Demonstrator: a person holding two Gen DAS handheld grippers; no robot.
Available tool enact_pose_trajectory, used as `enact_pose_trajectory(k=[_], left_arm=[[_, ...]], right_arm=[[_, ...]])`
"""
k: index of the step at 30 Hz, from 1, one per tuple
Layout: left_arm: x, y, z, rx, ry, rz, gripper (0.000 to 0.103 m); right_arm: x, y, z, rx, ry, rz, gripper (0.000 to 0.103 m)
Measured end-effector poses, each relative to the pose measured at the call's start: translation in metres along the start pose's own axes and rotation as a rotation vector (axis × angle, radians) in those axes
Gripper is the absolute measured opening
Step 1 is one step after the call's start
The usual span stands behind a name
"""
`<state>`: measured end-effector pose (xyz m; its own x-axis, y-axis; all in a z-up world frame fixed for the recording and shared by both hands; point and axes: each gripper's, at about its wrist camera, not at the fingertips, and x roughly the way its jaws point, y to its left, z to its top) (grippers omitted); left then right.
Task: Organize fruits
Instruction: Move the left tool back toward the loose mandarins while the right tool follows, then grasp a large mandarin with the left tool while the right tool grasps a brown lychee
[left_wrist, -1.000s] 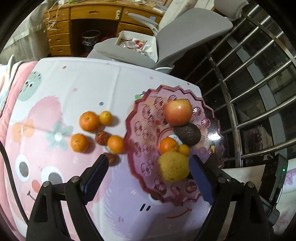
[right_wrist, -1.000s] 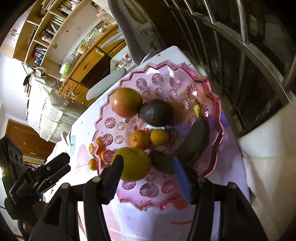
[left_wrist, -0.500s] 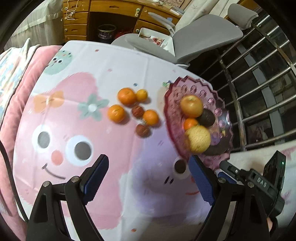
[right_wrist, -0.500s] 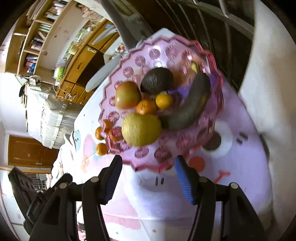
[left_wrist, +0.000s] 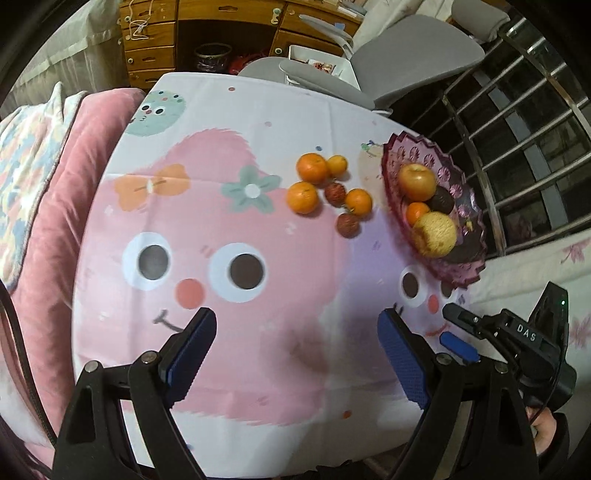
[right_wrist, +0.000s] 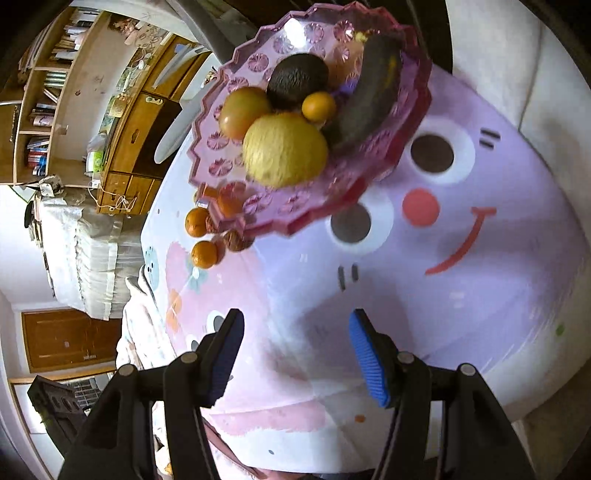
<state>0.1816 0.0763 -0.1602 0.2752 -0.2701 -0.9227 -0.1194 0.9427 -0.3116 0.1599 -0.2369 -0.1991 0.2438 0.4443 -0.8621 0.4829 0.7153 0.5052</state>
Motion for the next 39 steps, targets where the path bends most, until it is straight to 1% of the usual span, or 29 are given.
enact_pose_trajectory(k=[5,11,15,19,22,29,32,36,39], left_arm=[[-0.008,0.017,0.004,0.083,0.011,0.002,0.09],[-0.008,0.031,0.017,0.185,0.044,-0.023,0.091],[-0.005,0.032,0.029,0.231,0.057,-0.025,0.091],[-0.001,0.032,0.042,0.244,0.063,-0.026,0.092],[0.007,0.03,0.054,0.246,0.073,-0.031,0.096],[0.04,0.023,0.083,0.24,0.114,-0.013,0.096],[0.063,0.02,0.094,0.236,0.139,-0.013,0.096],[0.093,0.017,0.105,0.218,0.168,0.001,0.096],[0.114,0.017,0.111,0.2,0.181,-0.007,0.096]], right_arm=[[0.01,0.016,-0.027,0.024,-0.039,-0.015,0.059],[0.021,0.033,-0.048,0.049,-0.107,-0.043,0.059],[0.028,0.044,-0.054,0.043,-0.14,-0.068,0.059],[0.035,0.054,-0.051,0.015,-0.16,-0.099,0.06],[0.04,0.061,-0.047,-0.025,-0.173,-0.12,0.06],[0.058,0.084,-0.027,-0.182,-0.236,-0.177,0.06],[0.067,0.092,-0.02,-0.265,-0.272,-0.196,0.06],[0.083,0.096,-0.013,-0.345,-0.287,-0.205,0.06],[0.096,0.098,-0.01,-0.406,-0.298,-0.227,0.06]])
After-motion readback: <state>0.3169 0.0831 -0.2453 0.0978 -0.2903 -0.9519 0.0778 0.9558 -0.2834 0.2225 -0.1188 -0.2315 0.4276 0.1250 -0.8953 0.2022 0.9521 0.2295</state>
